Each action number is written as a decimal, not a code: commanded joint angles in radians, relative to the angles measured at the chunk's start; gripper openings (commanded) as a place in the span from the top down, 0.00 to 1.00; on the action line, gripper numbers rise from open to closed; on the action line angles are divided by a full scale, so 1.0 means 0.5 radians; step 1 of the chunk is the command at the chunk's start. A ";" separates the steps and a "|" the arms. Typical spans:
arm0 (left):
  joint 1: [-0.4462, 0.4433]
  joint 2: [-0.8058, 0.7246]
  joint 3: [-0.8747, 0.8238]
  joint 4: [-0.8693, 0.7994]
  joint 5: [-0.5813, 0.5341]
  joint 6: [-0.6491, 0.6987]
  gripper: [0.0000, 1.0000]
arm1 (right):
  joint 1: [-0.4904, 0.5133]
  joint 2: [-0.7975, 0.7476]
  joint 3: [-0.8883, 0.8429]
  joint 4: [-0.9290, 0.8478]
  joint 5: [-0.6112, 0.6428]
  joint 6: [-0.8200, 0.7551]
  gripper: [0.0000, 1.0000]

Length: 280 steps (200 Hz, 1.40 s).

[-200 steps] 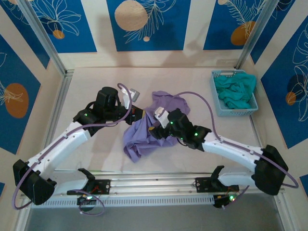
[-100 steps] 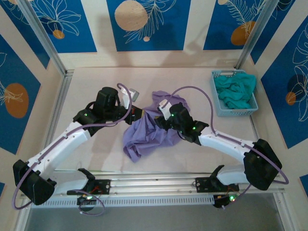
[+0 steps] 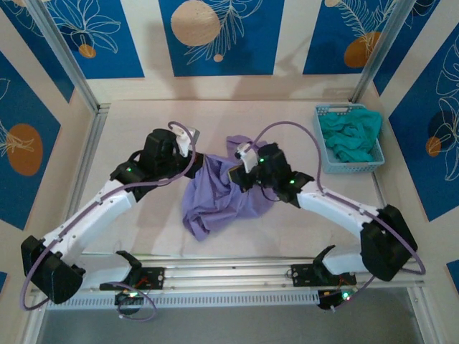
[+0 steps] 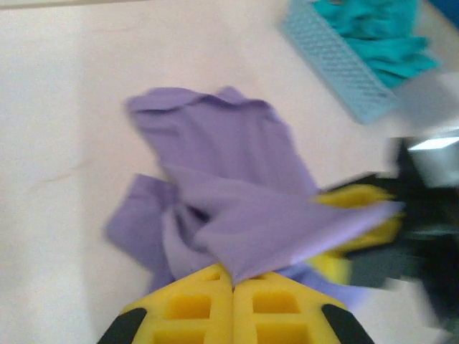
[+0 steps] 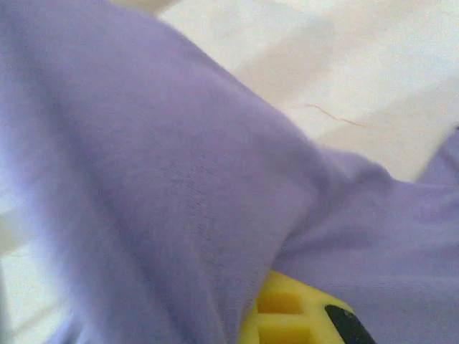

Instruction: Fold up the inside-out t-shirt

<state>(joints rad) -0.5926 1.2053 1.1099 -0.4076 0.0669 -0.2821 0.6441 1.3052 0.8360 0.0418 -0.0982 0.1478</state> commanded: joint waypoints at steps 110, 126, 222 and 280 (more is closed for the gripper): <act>-0.137 -0.177 -0.442 0.372 0.332 -0.030 0.44 | -0.339 -0.079 -0.023 0.123 -0.958 0.632 1.00; -0.188 -0.173 -0.517 0.513 0.614 -0.058 0.48 | -0.352 -0.082 -0.029 0.112 -0.952 0.625 1.00; -0.206 0.198 -0.399 0.634 0.706 -0.056 0.62 | -0.356 -0.171 -0.081 0.100 -0.906 0.619 1.00; -0.184 0.291 -0.347 0.686 0.760 -0.080 0.82 | -0.358 -0.210 -0.103 0.055 -0.865 0.547 1.00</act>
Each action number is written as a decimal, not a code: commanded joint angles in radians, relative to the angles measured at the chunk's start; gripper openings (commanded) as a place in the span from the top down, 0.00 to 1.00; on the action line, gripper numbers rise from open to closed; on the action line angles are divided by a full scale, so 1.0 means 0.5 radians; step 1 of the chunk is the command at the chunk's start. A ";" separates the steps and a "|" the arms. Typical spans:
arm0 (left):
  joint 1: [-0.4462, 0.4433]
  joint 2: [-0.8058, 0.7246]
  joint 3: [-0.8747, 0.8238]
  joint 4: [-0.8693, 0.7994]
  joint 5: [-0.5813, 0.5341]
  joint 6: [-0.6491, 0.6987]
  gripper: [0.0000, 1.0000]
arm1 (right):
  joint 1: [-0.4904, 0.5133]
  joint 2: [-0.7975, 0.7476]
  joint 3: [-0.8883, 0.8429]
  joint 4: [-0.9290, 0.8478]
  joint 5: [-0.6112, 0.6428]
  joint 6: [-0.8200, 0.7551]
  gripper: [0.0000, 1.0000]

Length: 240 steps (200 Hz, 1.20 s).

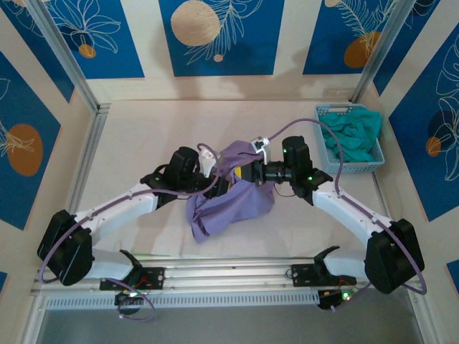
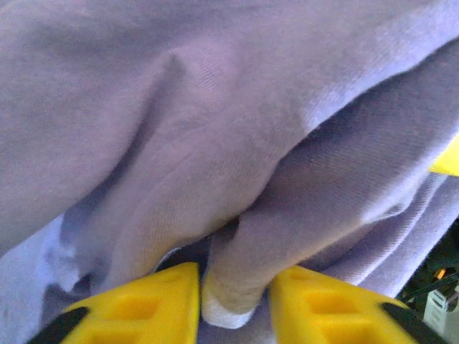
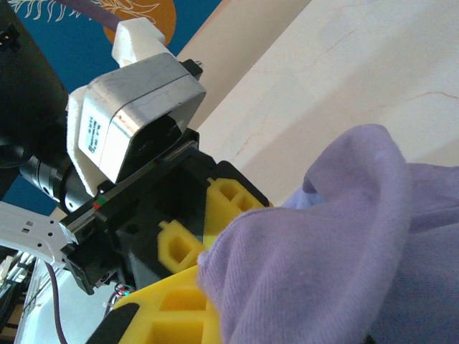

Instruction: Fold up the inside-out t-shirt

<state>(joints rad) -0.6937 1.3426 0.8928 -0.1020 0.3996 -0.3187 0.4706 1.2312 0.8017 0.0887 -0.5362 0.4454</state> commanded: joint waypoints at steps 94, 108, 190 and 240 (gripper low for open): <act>0.025 -0.469 0.386 -0.232 0.439 -0.354 1.00 | 0.358 -0.008 0.437 -0.912 1.691 -0.515 0.88; 0.025 -0.480 0.442 -0.273 0.395 -0.369 1.00 | 0.400 -0.118 0.419 -0.950 1.734 -0.589 0.80; 0.016 -0.413 0.549 -0.350 0.192 -0.405 1.00 | 0.714 -0.800 0.029 -0.630 1.230 -0.779 0.51; 0.007 -0.413 0.581 -0.418 0.153 -0.393 1.00 | 1.001 -0.609 0.007 -0.220 1.112 -0.897 0.65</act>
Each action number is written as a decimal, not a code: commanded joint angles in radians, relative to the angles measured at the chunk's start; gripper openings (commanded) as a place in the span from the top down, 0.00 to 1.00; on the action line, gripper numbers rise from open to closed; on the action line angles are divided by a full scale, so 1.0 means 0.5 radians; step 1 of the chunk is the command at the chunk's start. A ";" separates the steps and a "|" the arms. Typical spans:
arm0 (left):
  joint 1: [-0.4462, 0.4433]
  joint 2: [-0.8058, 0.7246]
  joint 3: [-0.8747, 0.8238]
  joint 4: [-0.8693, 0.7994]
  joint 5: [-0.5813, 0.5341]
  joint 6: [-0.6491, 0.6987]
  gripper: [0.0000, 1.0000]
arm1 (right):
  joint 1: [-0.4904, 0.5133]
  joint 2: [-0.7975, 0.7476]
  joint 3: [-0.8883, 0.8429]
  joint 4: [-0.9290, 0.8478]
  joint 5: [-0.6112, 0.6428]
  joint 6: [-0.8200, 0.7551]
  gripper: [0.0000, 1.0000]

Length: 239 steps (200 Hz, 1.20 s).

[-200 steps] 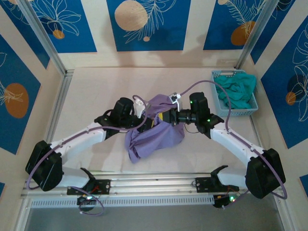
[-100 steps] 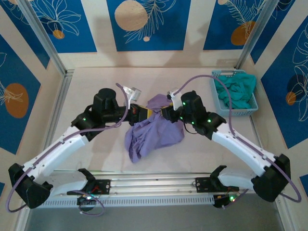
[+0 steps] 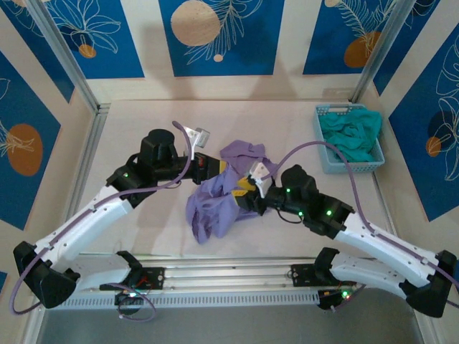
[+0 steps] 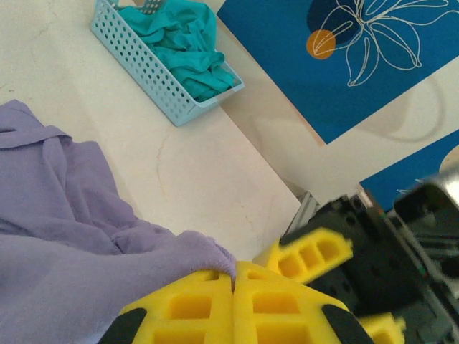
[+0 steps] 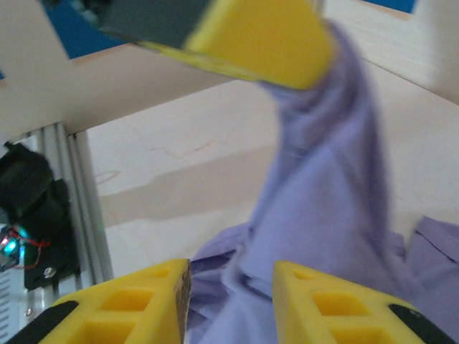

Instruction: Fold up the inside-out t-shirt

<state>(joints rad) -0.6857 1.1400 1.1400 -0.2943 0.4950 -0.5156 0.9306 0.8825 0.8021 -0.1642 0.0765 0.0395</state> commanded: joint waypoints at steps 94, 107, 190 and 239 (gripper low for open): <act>-0.007 -0.054 0.115 -0.111 -0.024 0.045 1.00 | -0.159 0.437 0.037 0.230 0.281 0.209 0.75; -0.007 -0.056 0.113 -0.105 -0.013 0.047 1.00 | -0.179 0.435 0.035 0.226 0.292 0.205 0.74; -0.007 -0.031 0.122 -0.111 -0.028 0.054 1.00 | -0.238 0.287 -0.028 0.268 0.210 0.038 0.65; -0.011 -0.019 0.106 -0.084 0.006 0.030 1.00 | -0.249 0.287 -0.012 0.389 0.083 -0.046 0.64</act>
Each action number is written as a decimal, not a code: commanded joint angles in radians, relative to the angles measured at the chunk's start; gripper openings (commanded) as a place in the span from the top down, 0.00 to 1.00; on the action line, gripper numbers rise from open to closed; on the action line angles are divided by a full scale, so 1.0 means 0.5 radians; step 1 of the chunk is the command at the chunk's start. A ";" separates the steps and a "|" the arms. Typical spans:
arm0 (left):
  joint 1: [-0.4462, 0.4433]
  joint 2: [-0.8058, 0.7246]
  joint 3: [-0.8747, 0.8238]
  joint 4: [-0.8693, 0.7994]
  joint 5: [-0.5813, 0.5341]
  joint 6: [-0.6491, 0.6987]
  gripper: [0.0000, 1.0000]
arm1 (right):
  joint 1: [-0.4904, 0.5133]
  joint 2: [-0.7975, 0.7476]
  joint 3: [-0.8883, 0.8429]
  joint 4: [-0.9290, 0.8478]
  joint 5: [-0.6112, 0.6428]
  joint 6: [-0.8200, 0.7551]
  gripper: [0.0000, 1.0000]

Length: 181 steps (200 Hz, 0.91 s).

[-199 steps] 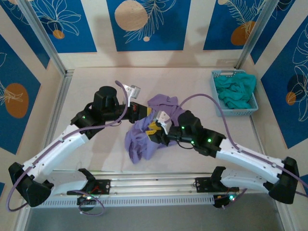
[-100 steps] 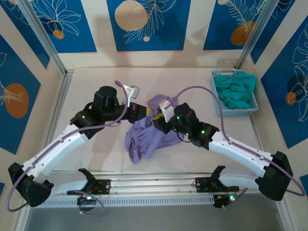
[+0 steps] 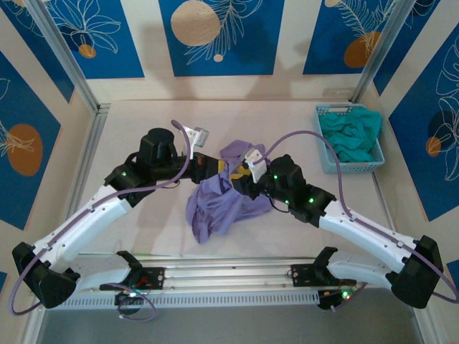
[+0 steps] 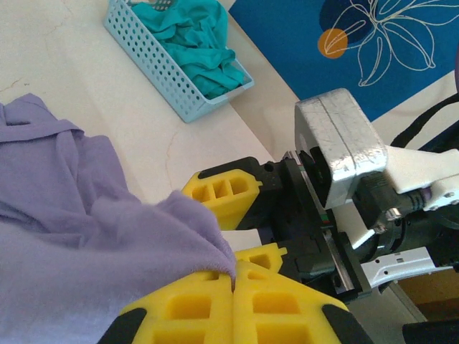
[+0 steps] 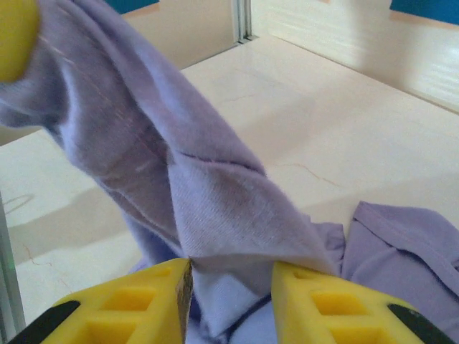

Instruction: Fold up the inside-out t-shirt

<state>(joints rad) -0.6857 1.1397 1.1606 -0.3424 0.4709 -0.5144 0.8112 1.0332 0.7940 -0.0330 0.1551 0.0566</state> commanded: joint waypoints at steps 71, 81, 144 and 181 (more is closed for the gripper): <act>-0.013 0.009 0.051 0.057 0.095 0.007 1.00 | -0.009 0.028 0.002 0.269 -0.312 -0.136 0.58; -0.014 0.012 0.049 0.058 0.104 0.012 1.00 | -0.009 0.065 0.032 0.280 -0.316 -0.136 0.56; -0.004 0.006 0.070 -0.083 -0.218 0.148 1.00 | -0.153 0.061 0.058 0.237 -0.662 0.039 0.93; 0.002 0.041 0.062 -0.130 -0.566 0.276 0.94 | -0.240 0.028 0.069 0.184 -0.870 0.276 0.97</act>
<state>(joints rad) -0.6857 1.1477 1.1664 -0.3771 0.3405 -0.4484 0.7128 1.0683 0.8227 0.0624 -0.1749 0.0910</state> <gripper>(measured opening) 0.044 0.067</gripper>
